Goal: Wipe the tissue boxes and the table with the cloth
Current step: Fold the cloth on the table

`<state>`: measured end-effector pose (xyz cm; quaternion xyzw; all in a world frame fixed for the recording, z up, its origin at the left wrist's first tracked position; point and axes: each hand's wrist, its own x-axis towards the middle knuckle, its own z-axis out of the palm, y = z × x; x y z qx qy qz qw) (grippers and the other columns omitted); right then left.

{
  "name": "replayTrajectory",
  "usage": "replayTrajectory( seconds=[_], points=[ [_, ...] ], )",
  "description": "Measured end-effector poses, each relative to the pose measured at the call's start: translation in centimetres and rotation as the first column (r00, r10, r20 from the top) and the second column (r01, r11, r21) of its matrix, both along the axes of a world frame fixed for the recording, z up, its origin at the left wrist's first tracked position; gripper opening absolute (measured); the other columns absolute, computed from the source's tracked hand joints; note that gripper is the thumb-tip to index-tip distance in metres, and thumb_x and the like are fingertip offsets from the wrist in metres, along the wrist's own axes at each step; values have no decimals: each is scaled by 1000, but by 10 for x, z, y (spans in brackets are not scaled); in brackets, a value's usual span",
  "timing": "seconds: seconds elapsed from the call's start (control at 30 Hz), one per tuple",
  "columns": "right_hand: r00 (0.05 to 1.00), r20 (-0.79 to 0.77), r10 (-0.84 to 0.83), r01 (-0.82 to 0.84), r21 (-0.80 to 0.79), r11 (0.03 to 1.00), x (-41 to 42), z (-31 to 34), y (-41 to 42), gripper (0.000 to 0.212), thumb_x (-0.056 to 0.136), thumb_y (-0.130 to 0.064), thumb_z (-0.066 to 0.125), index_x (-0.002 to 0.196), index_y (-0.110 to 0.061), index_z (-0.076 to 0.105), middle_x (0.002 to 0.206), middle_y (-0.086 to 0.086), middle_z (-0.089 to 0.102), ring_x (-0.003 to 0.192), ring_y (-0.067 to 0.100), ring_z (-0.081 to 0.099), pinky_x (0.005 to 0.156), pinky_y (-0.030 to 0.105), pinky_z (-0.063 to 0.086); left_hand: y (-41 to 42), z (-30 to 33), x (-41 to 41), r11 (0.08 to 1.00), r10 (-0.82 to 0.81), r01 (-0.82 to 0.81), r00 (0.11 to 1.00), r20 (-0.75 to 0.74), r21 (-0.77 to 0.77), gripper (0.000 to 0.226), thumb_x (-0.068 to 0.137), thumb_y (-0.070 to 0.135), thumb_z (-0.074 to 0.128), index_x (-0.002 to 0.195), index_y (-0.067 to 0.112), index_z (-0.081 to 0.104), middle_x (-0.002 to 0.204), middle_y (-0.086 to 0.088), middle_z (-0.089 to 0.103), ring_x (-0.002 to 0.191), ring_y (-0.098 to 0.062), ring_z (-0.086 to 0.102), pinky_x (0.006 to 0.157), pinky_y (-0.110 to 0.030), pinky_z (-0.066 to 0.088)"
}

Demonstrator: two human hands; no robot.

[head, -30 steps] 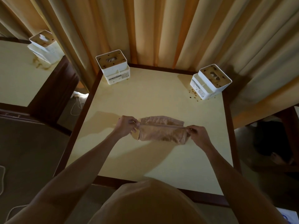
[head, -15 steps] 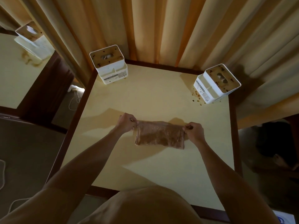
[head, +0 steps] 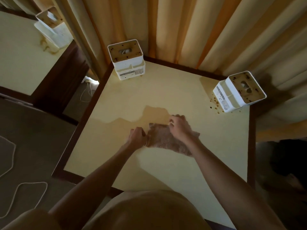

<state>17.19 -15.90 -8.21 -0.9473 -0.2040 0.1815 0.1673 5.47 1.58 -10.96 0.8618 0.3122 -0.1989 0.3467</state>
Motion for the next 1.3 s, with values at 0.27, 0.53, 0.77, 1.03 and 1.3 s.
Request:
replayTrajectory(
  seconds=[0.27,0.53,0.77,1.03,1.3],
  points=[
    [904,46,424,-405,-218,888,-31,-24,75,35,102,-13,53,136,-10,48,134,14,56,126,33,44,98,44,40,-20,1,-35,991,-16,24,998,-56,135,21,93,30,61,100,12,69,97,-10,70,85,-33,68,62,-35,51],
    [919,-73,387,-393,-231,890,-23,-29,62,20,100,-25,64,113,-9,60,124,11,61,123,31,43,99,40,40,-20,0,-45,994,24,-33,996,91,105,11,92,21,63,89,12,69,90,-6,70,77,-28,66,60,-37,53],
    [914,-36,404,-401,-226,888,-36,-25,35,17,103,-23,56,112,-11,50,116,16,60,114,34,46,84,42,36,-25,-5,-49,997,3,-16,985,174,77,6,90,17,64,85,14,65,87,-4,70,74,-27,65,57,-36,53],
    [927,-359,106,-93,52,994,-21,-20,28,21,95,-4,55,112,-10,67,105,11,70,107,30,67,90,34,54,-19,3,-47,987,144,-125,966,215,-102,10,82,-2,64,79,7,68,69,2,64,67,-19,61,46,-12,38],
    [916,-386,107,-65,119,991,-12,-1,16,12,87,4,67,85,-6,74,83,0,68,83,14,62,74,23,44,-13,7,-49,986,128,-98,962,241,-132,21,85,1,67,103,9,76,87,-7,77,75,-18,69,56,-11,46]
  ],
)
